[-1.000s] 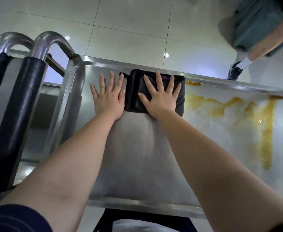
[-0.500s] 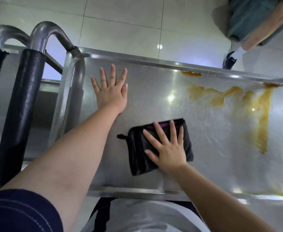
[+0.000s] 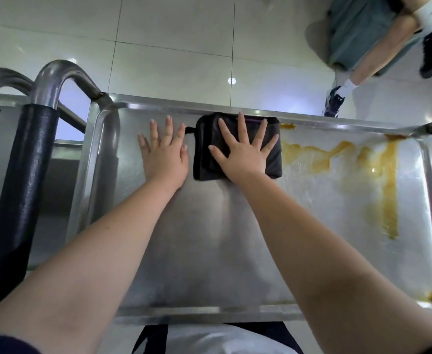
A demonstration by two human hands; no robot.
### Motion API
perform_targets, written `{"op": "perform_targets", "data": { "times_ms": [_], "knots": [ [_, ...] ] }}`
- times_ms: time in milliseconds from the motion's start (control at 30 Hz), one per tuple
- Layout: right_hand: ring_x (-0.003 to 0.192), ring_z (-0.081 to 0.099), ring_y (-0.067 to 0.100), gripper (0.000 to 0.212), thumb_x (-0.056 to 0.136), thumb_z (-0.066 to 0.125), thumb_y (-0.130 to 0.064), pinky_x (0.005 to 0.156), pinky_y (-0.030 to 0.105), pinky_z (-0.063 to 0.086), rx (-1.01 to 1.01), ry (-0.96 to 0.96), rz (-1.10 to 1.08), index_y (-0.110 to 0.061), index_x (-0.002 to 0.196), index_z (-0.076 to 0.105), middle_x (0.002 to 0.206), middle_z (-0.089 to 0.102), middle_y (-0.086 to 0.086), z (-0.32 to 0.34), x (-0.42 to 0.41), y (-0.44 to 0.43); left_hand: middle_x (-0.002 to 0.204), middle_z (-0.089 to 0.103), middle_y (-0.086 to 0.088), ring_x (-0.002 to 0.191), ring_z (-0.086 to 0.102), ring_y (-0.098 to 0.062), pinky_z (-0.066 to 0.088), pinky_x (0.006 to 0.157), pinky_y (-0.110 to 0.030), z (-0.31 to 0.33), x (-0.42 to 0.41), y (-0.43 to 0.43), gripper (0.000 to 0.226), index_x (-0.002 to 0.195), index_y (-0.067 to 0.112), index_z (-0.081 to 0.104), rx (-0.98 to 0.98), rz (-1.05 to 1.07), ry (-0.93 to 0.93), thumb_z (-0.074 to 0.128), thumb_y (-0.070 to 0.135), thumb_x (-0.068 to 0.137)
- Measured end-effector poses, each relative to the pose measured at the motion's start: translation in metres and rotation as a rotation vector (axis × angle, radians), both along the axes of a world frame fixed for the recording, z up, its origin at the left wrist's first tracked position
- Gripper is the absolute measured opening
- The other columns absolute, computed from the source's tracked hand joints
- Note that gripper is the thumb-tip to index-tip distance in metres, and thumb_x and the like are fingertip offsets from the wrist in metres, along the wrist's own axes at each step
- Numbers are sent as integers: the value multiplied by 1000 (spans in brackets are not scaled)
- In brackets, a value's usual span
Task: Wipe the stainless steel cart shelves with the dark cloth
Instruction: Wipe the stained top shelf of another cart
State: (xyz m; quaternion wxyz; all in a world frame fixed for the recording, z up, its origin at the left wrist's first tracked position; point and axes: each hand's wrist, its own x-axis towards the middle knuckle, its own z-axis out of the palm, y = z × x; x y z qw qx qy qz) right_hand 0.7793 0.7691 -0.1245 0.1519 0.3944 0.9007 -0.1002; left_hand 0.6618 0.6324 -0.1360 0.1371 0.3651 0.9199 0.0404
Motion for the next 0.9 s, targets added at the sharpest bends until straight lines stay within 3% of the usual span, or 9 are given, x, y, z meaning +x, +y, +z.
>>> {"op": "perform_targets", "data": {
  "times_ms": [100,300,400,567,667,800,900],
  "knots": [
    [144,-24,45,73,86,17,-83,108,70,-17,-6,23,-3,-57,149,-7,164,-17,-10,-5,2,-2,166,1,1,152,-8,-28,-10,119,-57,4,7,17,54,157,32,11,39,-71,24,23,38,105],
    [148,-20,39,69,86,16,-81,112,66,-13,27,32,18,-58,149,-3,164,-11,-16,-9,23,20,165,-10,2,151,-13,-29,-11,117,-60,-10,11,26,56,150,43,-20,-8,-13,-7,8,50,102],
    [149,-15,37,69,86,21,-80,114,65,-12,42,8,-65,-59,149,2,164,-6,-17,-12,58,56,163,-19,4,149,-20,-29,-10,116,-61,-14,10,27,58,148,45,-25,-53,-24,14,-3,58,97],
    [149,-15,36,70,87,21,-80,116,62,-9,15,-42,-290,-57,150,1,164,-8,-15,-7,135,124,163,-22,3,148,-22,-32,-10,115,-64,-16,11,29,59,149,50,-17,-78,-43,33,-10,63,92],
    [148,-17,41,70,86,16,-81,116,64,-6,20,-50,-318,-57,149,-4,164,-11,-14,-7,136,127,163,-21,2,149,-20,-34,-9,114,-66,-18,12,30,57,150,52,-14,-76,-37,41,-6,62,94],
    [146,-15,48,75,83,18,-83,113,68,-5,53,-27,-161,-56,150,-4,164,-13,-12,-10,84,89,163,-20,2,149,-18,-34,-8,115,-66,-19,13,30,56,151,51,-11,-88,-41,52,-2,61,97],
    [145,-17,49,79,79,16,-86,110,70,-9,31,10,17,-56,150,-3,164,-12,-12,-10,34,39,163,-21,3,149,-19,-33,-10,115,-64,-15,14,31,57,153,48,3,-122,-31,46,4,59,97]
  ]
}}
